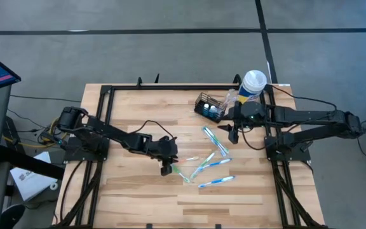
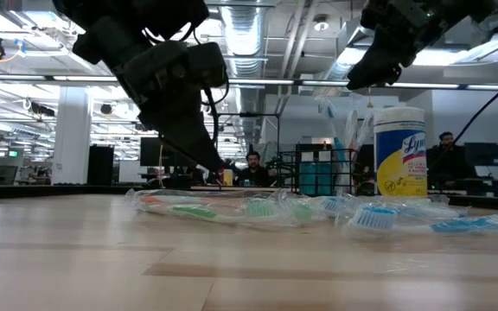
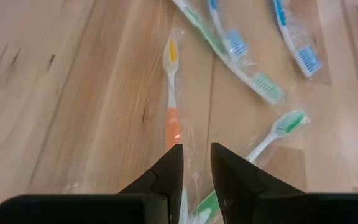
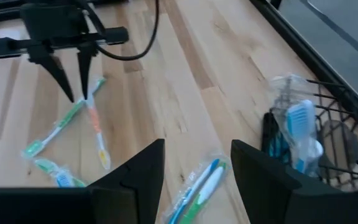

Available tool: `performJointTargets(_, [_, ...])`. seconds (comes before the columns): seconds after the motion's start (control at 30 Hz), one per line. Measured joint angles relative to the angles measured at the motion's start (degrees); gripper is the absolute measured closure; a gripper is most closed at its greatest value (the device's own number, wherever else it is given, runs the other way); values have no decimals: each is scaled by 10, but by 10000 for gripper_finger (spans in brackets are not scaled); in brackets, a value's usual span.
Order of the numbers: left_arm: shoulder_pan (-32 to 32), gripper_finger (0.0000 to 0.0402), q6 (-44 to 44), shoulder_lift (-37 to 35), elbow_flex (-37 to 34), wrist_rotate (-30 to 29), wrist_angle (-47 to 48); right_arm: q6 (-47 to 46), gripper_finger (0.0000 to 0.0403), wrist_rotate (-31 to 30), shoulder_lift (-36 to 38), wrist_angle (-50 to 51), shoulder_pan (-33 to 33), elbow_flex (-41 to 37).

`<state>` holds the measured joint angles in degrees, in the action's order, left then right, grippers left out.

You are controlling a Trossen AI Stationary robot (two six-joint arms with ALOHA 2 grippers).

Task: Pick & Place toothbrushing station
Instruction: Put the orange toothbrush into the mesh organizer

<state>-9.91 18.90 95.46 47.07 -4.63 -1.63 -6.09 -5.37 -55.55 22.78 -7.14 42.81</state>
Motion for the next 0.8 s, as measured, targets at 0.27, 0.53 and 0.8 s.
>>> performJointTargets(0.27, [-2,325,30,0,0,4,4,-5,228,-7,0,6,0,0])
performJointTargets(0.53, [-2,319,30,0,0,1,10,-10,228,-7,0,9,0,0])
performJointTargets(0.8, [-2,267,28,5,0,-24,28,-10,228,-7,0,9,0,0])
